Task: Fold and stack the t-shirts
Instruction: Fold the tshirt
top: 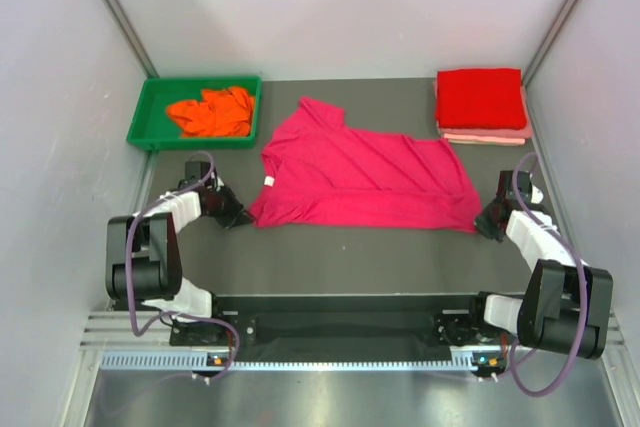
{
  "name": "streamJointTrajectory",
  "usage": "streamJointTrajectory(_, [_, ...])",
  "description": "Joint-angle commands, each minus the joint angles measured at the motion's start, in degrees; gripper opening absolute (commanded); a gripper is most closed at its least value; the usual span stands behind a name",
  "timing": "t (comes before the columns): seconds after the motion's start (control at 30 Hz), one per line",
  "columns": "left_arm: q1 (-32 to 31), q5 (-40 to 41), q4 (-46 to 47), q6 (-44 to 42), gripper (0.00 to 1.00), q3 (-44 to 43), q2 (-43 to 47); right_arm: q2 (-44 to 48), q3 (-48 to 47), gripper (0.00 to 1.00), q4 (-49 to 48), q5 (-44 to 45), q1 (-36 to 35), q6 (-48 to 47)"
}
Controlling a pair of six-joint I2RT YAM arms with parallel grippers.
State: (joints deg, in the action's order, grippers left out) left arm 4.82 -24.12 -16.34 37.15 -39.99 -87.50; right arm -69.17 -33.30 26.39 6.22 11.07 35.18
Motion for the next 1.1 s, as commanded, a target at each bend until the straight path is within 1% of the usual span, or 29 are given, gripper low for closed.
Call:
streamJointTrajectory(0.0, [-0.1, 6.0, -8.0, -3.0, 0.00, -4.6, 4.4, -0.4, -2.5, 0.00, 1.8, 1.2, 1.1, -1.5])
streamJointTrajectory(0.07, [-0.1, 9.6, -11.2, -4.9, 0.00, -5.5, 7.1, -0.5, -2.1, 0.00, 2.8, 0.6, 1.2, -1.7])
streamJointTrajectory(0.13, [0.0, 11.0, -12.9, -5.8, 0.00, -5.6, 8.5, -0.5, -1.6, 0.00, 3.1, 0.0, 1.2, -1.7])
streamJointTrajectory(0.37, [0.0, 10.2, -15.9, -6.6, 0.00, -2.6, 11.0, -0.1, 0.9, 0.00, 4.2, -0.8, 1.2, -0.9])
streamJointTrajectory(0.43, [0.0, 12.8, -17.1, -6.6, 0.00, -2.0, 11.3, 1.3, 1.7, 0.00, 4.9, -0.9, 1.2, -0.8])
streamJointTrajectory(0.57, [0.0, 15.3, -18.6, -5.2, 0.00, -1.6, 12.3, 3.9, 2.5, 0.00, 6.2, -1.5, 1.1, 0.1])
streamJointTrajectory(0.67, [0.0, 20.9, -20.9, -3.9, 0.00, -2.1, 12.0, 5.5, 2.6, 0.00, 7.2, -0.9, 1.1, 1.0])
streamJointTrajectory(0.73, [0.0, 22.1, -21.6, -3.3, 0.00, -2.3, 11.6, 6.2, 2.8, 0.00, 7.7, -0.8, 1.1, 1.5])
streamJointTrajectory(0.83, [-0.2, 22.7, -22.4, -3.1, 0.00, -2.4, 9.9, 6.8, 3.0, 0.00, 8.4, 1.2, 0.9, 2.4])
streamJointTrajectory(0.9, [-0.1, 22.7, -22.3, -3.3, 0.00, -2.6, 9.0, 6.8, 2.7, 0.00, 9.3, 5.1, 0.5, 3.7])
streamJointTrajectory(0.97, [-0.1, 21.2, -22.3, -4.1, 0.00, -3.1, 8.1, 6.9, 3.1, 0.00, 9.7, 7.5, 0.5, 5.4])
streamJointTrajectory(1.03, [-0.1, 19.4, -22.1, -4.6, 0.00, -3.5, 7.7, 5.9, 2.6, 0.00, 10.9, 7.9, 0.5, 6.0])
streamJointTrajectory(1.07, [-0.1, 18.6, -22.4, -4.6, 0.09, -4.4, 7.8, 5.5, 2.3, 0.01, 11.2, 7.9, 0.4, 6.2])
